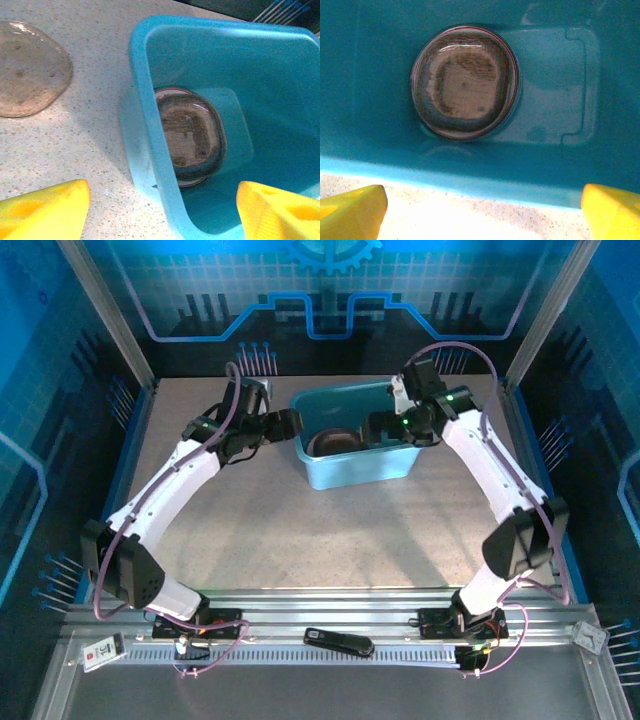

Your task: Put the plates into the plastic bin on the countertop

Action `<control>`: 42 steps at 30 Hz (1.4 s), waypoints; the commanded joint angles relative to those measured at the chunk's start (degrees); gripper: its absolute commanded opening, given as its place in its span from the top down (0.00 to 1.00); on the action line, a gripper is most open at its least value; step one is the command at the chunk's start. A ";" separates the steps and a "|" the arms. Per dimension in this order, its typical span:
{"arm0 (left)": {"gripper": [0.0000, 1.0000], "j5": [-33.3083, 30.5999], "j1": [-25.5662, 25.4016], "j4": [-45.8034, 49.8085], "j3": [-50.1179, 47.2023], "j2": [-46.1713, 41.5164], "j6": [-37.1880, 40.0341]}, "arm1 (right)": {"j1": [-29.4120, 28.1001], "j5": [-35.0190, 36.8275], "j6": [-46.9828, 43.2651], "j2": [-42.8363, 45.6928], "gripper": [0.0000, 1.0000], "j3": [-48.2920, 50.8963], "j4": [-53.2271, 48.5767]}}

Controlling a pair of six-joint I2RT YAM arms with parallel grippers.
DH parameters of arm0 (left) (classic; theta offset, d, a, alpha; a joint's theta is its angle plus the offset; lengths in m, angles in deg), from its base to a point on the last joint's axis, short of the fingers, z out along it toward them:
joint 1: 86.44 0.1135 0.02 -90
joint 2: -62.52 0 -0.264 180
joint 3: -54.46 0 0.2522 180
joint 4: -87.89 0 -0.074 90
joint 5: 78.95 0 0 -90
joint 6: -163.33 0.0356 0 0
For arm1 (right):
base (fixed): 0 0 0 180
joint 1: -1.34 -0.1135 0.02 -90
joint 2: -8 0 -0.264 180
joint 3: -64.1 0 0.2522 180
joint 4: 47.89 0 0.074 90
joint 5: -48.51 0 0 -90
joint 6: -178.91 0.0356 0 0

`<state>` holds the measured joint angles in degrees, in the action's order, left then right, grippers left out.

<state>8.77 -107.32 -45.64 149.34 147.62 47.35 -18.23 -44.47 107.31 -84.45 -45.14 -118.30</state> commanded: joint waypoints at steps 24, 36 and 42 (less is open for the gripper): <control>0.26 5.54 22.37 -2.50 3.32 23.38 -11.33 | 4.69 -2.81 2.20 9.73 0.14 10.11 0.79; 0.29 3.35 23.13 -1.16 13.74 36.86 -13.05 | 6.21 -2.65 2.53 8.22 0.19 9.71 0.19; 0.35 3.42 23.09 -1.33 14.32 39.15 -13.13 | 6.47 -3.15 2.44 7.39 0.19 9.35 0.30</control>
<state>12.81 -85.03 -47.72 162.13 185.65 35.31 -12.57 -46.61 109.49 -76.03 -33.69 -117.53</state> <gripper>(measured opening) 0.656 0.810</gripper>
